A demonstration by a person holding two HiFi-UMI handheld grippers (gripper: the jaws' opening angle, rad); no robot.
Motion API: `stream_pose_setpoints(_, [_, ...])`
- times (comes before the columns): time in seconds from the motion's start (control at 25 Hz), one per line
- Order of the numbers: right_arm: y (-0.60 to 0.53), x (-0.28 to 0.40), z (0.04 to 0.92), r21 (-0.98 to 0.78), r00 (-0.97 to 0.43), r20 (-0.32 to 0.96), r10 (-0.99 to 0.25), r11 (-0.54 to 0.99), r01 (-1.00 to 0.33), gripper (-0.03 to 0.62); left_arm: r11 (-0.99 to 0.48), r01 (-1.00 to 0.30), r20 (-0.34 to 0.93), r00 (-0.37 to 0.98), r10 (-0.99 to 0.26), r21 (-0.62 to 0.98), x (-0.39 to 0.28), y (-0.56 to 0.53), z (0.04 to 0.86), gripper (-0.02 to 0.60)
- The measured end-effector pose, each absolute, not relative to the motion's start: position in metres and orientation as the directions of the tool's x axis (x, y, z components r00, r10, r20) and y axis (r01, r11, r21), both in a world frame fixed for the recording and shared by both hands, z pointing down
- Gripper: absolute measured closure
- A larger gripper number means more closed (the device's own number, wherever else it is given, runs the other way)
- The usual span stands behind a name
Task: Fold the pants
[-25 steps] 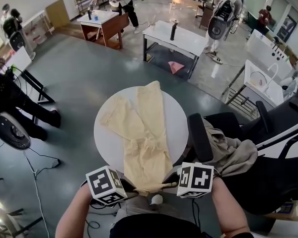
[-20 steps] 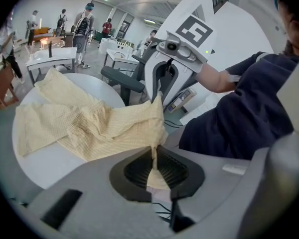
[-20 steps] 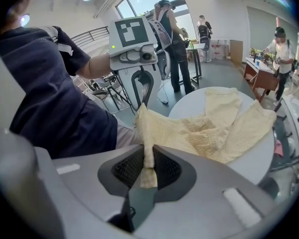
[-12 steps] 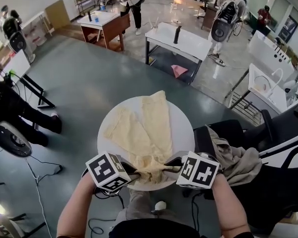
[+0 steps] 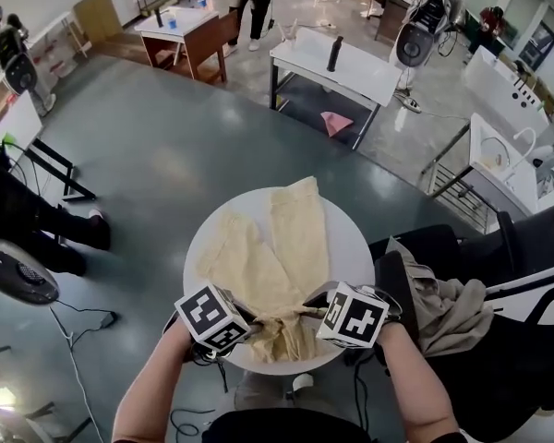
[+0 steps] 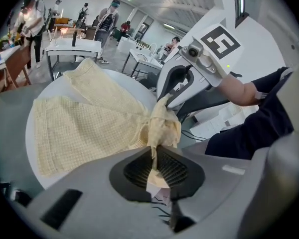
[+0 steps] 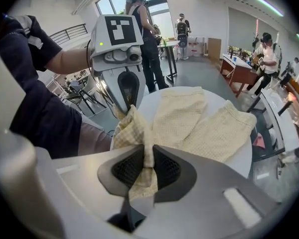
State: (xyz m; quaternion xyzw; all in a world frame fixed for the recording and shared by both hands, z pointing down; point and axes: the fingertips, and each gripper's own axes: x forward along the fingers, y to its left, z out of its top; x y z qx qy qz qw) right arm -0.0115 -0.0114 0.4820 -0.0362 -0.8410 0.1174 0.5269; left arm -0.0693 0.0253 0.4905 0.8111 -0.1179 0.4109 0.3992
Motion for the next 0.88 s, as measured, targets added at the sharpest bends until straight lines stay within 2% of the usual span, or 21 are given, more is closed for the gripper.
stream_pose_setpoints(0.16, [-0.022, -0.009, 0.499, -0.261, -0.452, 0.872, 0.187, 0.96, -0.106, 0.54, -0.649, -0.547, 0.764, 0.64, 0.082, 0.528, -0.068, 0.013, 0.503, 0.551])
stream_pose_setpoints(0.32, [-0.026, -0.008, 0.5, -0.284, -0.48, 0.852, 0.208, 0.954, -0.092, 0.529, -0.712, -0.48, 0.748, 0.657, 0.096, 0.513, -0.059, 0.02, 0.495, 0.552])
stream_pose_setpoints(0.48, [-0.032, -0.008, 0.485, -0.293, -0.538, 0.821, 0.193, 0.95, -0.106, 0.459, -0.717, -0.412, 0.703, 0.695, 0.152, 0.562, -0.054, 0.034, 0.483, 0.552])
stream_pose_setpoints(0.56, [-0.04, -0.01, 0.466, -0.315, -0.605, 0.775, 0.183, 0.941, -0.12, 0.448, -0.707, -0.398, 0.689, 0.704, 0.173, 0.585, -0.057, 0.038, 0.482, 0.552])
stream_pose_setpoints(0.64, [-0.055, -0.011, 0.446, -0.325, -0.675, 0.724, 0.142, 0.933, -0.152, 0.455, -0.704, -0.37, 0.658, 0.73, 0.184, 0.607, -0.054, 0.04, 0.478, 0.552])
stream_pose_setpoints(0.72, [-0.075, -0.015, 0.434, -0.308, -0.714, 0.696, 0.082, 0.931, -0.194, 0.494, -0.699, -0.329, 0.619, 0.758, 0.204, 0.634, -0.049, 0.044, 0.473, 0.552])
stream_pose_setpoints(0.76, [-0.082, -0.02, 0.433, -0.297, -0.719, 0.693, 0.062, 0.933, -0.205, 0.519, -0.694, -0.309, 0.6, 0.77, 0.219, 0.65, -0.047, 0.046, 0.471, 0.552])
stream_pose_setpoints(0.88, [-0.089, -0.045, 0.447, -0.284, -0.707, 0.704, 0.069, 0.94, -0.191, 0.525, -0.687, -0.253, 0.554, 0.792, 0.258, 0.681, -0.041, 0.054, 0.464, 0.552])
